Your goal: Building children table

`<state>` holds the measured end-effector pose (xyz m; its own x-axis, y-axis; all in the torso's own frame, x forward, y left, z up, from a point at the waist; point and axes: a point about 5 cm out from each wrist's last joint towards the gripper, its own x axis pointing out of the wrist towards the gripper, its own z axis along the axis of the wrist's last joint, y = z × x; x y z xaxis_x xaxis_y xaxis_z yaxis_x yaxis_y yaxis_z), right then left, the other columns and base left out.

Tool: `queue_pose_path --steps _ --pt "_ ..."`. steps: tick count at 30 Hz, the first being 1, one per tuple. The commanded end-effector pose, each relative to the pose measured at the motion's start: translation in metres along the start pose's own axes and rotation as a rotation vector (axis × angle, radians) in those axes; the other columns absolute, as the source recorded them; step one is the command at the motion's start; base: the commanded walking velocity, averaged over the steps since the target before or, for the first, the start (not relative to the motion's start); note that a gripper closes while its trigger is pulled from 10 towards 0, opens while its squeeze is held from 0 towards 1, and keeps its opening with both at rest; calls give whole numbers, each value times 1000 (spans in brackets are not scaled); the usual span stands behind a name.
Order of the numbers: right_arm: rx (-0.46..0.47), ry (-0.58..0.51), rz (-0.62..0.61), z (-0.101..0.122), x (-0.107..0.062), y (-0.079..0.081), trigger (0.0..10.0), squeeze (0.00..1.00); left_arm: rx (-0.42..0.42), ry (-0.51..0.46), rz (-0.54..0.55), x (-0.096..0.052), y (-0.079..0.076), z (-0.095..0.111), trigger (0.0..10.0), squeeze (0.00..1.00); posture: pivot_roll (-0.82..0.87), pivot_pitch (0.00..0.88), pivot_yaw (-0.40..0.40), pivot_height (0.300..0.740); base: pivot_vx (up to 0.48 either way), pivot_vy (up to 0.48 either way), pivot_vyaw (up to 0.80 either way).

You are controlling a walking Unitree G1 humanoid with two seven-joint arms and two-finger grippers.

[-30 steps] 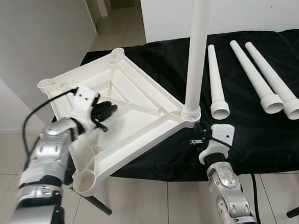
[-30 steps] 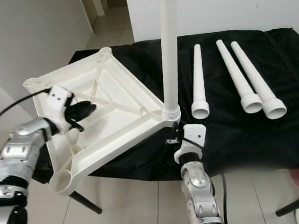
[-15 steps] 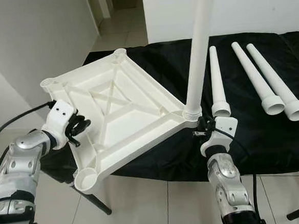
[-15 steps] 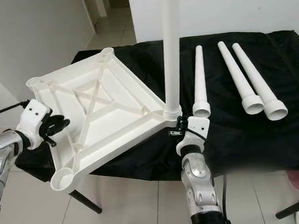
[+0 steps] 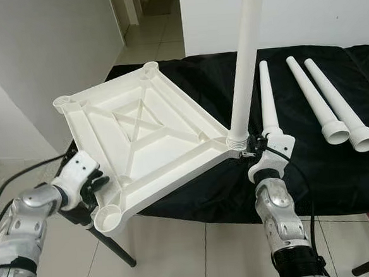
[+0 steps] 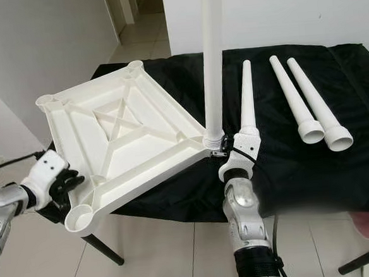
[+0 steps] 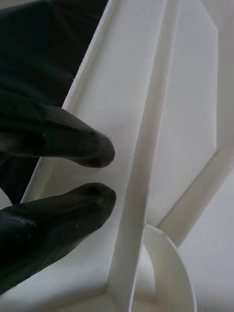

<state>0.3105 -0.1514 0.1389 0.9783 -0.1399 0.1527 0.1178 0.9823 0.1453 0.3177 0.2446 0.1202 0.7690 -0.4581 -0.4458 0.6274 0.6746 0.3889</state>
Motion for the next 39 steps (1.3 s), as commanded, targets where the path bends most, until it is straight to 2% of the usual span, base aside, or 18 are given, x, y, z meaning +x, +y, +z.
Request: queue_pose_path --steps 1,14,18,21,25,27,29,31,33,39 --pt "4 17 -6 -3 2 2 10000 0 37 52 -8 -2 -5 -9 10000 0 -43 20 98 740 0 0 0" --pt "-5 17 -58 -2 13 -1 10000 0 119 91 -170 -1 -31 -19 10000 0 -39 26 110 740 0 0 0" --pt "-19 32 -87 -4 18 -5 10000 0 143 87 -218 1 -39 -18 10000 0 -38 29 111 740 0 0 0" --pt "-19 32 -87 -4 18 -5 10000 0 143 87 -218 1 -39 -18 10000 0 -38 29 111 740 0 0 0" --pt "-34 42 -95 -7 23 -4 10000 0 155 76 -272 1 -49 -16 10000 0 -39 31 114 740 0 0 0" --pt "-37 49 -91 -9 27 1 10000 0 171 56 -324 1 -60 -12 10000 0 -35 39 115 740 0 0 0" --pt "-37 49 -91 -9 27 1 10000 0 171 56 -324 1 -60 -12 10000 0 -35 39 115 740 0 0 0" --pt "-32 56 -73 -9 33 11 10000 0 174 31 -350 1 -67 -6 10000 0 -26 51 119 740 0 0 0" --pt "-32 56 -73 -9 33 11 10000 0 174 31 -350 1 -67 -6 10000 0 -26 51 119 740 0 0 0" --pt "24 59 -34 -3 50 32 10000 0 175 -28 -368 3 -78 11 10000 0 -1 65 118 740 0 0 0"
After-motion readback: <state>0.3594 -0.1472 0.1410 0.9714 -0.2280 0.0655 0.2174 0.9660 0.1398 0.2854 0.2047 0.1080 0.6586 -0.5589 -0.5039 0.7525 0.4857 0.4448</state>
